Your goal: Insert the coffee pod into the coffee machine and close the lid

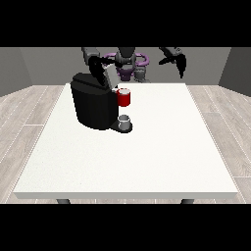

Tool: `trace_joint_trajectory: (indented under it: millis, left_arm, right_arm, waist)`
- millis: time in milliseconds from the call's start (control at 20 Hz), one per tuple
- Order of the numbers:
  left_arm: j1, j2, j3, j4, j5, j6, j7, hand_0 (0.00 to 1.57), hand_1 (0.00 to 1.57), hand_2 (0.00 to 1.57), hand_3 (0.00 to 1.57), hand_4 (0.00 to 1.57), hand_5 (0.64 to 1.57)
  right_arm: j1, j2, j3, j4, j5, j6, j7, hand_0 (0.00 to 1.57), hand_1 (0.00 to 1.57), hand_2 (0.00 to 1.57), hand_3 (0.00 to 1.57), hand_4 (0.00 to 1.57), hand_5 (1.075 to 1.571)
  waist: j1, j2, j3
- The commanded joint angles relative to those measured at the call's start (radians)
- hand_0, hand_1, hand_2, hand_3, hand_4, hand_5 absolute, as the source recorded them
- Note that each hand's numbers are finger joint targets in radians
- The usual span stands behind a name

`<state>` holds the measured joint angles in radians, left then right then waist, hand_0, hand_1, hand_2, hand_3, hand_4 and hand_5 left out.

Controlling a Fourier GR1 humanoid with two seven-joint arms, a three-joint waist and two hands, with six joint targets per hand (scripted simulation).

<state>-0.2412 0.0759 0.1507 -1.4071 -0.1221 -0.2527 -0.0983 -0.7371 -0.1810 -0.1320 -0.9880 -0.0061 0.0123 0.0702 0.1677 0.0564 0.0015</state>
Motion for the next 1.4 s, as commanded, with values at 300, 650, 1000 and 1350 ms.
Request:
trace_joint_trajectory:
  millis: [300,650,1000,1350]
  left_arm:
    - [0.034,-0.019,-0.047,-0.004,-0.040,0.024,-0.039,0.00,0.00,0.00,0.00,0.41,1.571]
    - [-0.054,-0.013,-0.060,-0.009,-0.025,0.003,0.034,0.00,0.00,0.00,0.00,0.33,1.571]
    - [-0.095,-0.008,-0.057,-0.026,0.008,-0.029,-0.002,0.00,0.00,0.00,0.00,0.38,1.571]
    - [-0.148,0.014,-0.048,-0.025,0.025,-0.046,-0.004,0.00,0.00,0.00,0.00,0.43,1.571]
  right_arm:
    - [-0.100,0.022,0.076,-0.010,0.063,0.006,0.010,0.00,0.00,0.00,0.00,0.00,1.571]
    - [-0.181,0.053,0.127,-0.058,0.130,-0.073,0.087,0.00,0.00,0.00,0.00,0.10,1.571]
    - [-0.241,-0.040,0.109,-0.128,0.142,-0.081,0.149,0.00,0.00,0.00,0.00,0.27,1.571]
    - [-0.378,-0.011,0.138,-0.045,0.204,-0.104,0.137,0.00,0.00,0.00,0.00,0.09,1.571]
  waist:
    - [0.041,0.018,-0.0017]
    - [0.106,0.037,-0.0021]
    - [0.202,0.118,-0.0018]
    - [0.227,0.180,-0.0021]
